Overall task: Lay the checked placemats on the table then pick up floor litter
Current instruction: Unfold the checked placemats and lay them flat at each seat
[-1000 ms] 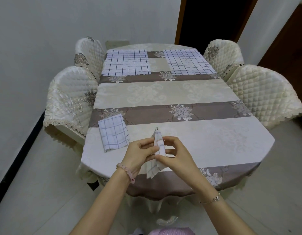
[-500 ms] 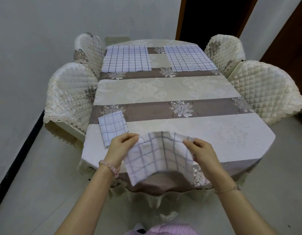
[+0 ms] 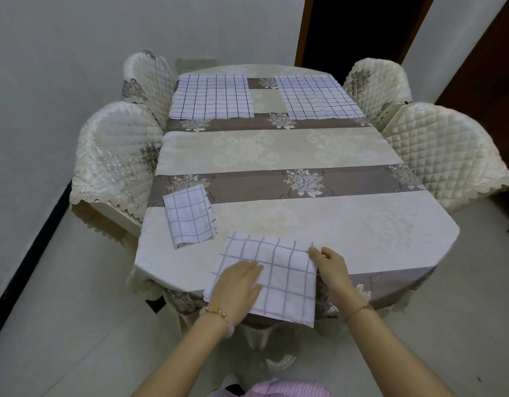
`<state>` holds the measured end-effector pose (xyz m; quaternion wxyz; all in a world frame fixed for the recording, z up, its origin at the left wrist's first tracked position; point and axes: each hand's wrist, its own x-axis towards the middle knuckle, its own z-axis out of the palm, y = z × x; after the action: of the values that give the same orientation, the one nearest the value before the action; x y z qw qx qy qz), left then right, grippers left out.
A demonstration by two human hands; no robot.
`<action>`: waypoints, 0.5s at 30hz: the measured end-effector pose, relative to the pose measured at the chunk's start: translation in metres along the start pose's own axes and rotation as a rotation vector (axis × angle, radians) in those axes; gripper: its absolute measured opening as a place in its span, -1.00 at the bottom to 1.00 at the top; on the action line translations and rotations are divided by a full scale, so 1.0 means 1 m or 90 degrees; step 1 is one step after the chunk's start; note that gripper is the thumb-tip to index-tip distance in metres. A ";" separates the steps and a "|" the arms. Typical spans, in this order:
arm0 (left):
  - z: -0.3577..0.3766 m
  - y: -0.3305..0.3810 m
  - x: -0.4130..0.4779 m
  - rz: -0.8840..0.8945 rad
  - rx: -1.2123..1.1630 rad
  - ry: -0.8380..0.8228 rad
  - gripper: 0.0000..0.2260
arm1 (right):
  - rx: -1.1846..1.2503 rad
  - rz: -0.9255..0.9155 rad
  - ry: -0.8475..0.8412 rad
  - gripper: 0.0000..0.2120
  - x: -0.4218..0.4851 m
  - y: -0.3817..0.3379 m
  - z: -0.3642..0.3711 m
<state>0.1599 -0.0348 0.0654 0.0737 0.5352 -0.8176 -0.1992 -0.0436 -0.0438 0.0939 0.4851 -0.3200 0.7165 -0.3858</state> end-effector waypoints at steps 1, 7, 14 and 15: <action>0.012 -0.003 -0.002 0.002 0.041 -0.049 -0.56 | 0.009 0.028 -0.006 -0.72 -0.001 0.003 -0.001; 0.042 -0.021 -0.013 0.011 0.153 -0.123 -0.54 | 0.052 0.125 -0.103 -0.84 -0.022 0.038 -0.018; 0.020 0.001 -0.014 0.001 -0.034 -0.107 -0.35 | 0.094 0.079 -0.104 -0.84 -0.047 0.048 -0.015; 0.015 0.010 -0.016 0.001 -0.106 -0.097 -0.37 | 0.097 0.068 -0.110 -0.81 -0.049 0.045 -0.013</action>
<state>0.1526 -0.0131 0.0571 0.0560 0.5101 -0.8016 -0.3066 -0.0434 0.0224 0.0801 0.5879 -0.2758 0.6564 -0.3840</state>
